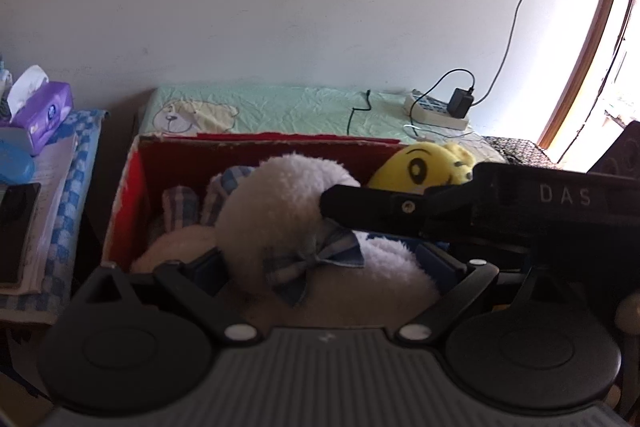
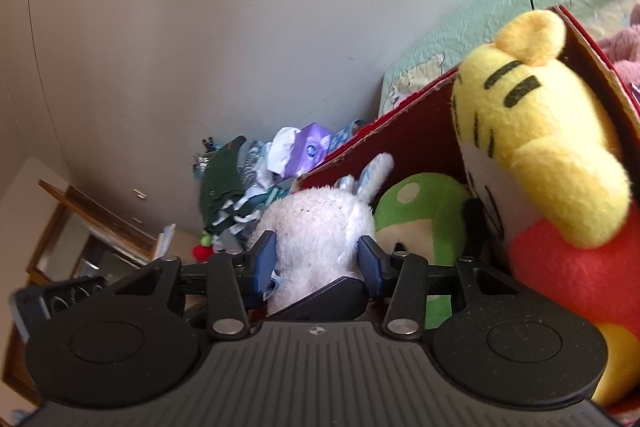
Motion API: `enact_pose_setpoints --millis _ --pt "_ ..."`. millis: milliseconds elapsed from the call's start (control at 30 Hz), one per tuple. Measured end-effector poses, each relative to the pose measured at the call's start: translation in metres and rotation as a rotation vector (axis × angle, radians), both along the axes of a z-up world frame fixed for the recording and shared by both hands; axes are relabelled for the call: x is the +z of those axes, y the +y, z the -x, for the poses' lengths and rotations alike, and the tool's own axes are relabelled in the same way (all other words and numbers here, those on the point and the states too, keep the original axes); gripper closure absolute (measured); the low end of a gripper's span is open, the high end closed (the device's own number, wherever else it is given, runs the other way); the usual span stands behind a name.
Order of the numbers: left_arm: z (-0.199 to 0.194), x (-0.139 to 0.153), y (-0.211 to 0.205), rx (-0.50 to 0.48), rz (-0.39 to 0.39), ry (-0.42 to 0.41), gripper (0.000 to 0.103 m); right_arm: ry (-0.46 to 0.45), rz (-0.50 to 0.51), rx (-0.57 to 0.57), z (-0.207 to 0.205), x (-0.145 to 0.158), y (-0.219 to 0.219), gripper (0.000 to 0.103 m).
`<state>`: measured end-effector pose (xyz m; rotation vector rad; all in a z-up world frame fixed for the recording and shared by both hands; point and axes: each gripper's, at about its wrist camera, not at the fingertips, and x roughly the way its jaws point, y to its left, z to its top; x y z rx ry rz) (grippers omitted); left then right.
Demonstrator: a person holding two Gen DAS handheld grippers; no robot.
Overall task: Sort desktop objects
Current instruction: 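Lower the white bunny into the red box beside the green plush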
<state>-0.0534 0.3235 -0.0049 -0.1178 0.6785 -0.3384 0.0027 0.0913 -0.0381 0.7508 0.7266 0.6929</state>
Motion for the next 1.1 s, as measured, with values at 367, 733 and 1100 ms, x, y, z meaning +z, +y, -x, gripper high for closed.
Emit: enact_pose_setpoints --millis 367,733,1100 --pt "-0.002 -0.006 -0.006 -0.002 -0.110 -0.036 0.004 0.004 0.016 0.014 -0.011 -0.018 -0.004 0.057" --pt "0.019 0.008 -0.005 -0.036 -0.110 -0.048 0.004 -0.062 0.088 0.041 0.004 -0.003 -0.001 0.063" --pt "0.022 0.002 -0.009 -0.013 -0.175 -0.048 0.003 -0.022 0.121 0.070 -0.005 -0.012 0.022 0.074"
